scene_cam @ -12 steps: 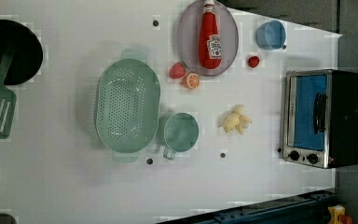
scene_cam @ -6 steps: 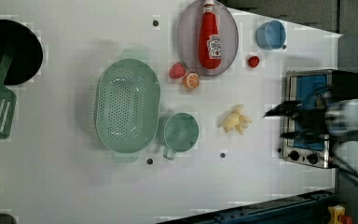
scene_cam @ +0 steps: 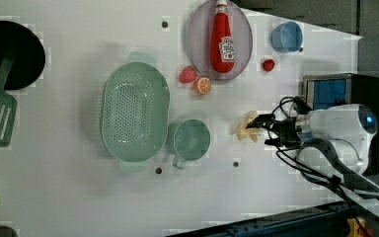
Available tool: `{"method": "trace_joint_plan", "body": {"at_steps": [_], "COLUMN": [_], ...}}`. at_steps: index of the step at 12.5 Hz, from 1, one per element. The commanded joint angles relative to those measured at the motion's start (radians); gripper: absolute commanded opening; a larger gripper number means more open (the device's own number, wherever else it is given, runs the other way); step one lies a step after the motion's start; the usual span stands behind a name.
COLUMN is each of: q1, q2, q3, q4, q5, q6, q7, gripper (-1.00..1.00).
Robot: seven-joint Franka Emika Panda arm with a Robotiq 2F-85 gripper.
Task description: Pick Banana and place it in mug.
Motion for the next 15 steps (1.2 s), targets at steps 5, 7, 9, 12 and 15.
{"method": "trace_joint_plan", "body": {"at_steps": [5, 7, 9, 12, 15], "q1": [-0.008, -0.008, -0.008, -0.01, -0.013], "q2": [0.109, 0.109, 0.106, 0.047, -0.224], "q3": [-0.002, -0.002, -0.002, -0.004, -0.01], "q4": [0.011, 0.002, 0.0, -0.004, -0.006], "q5": [-0.014, -0.014, -0.014, -0.014, -0.014], "q6": [0.194, 0.203, 0.206, 0.201, -0.034], "q7": [-0.107, -0.107, -0.107, -0.107, -0.106], "gripper": [0.44, -0.04, -0.43, -0.43, -0.43]}}
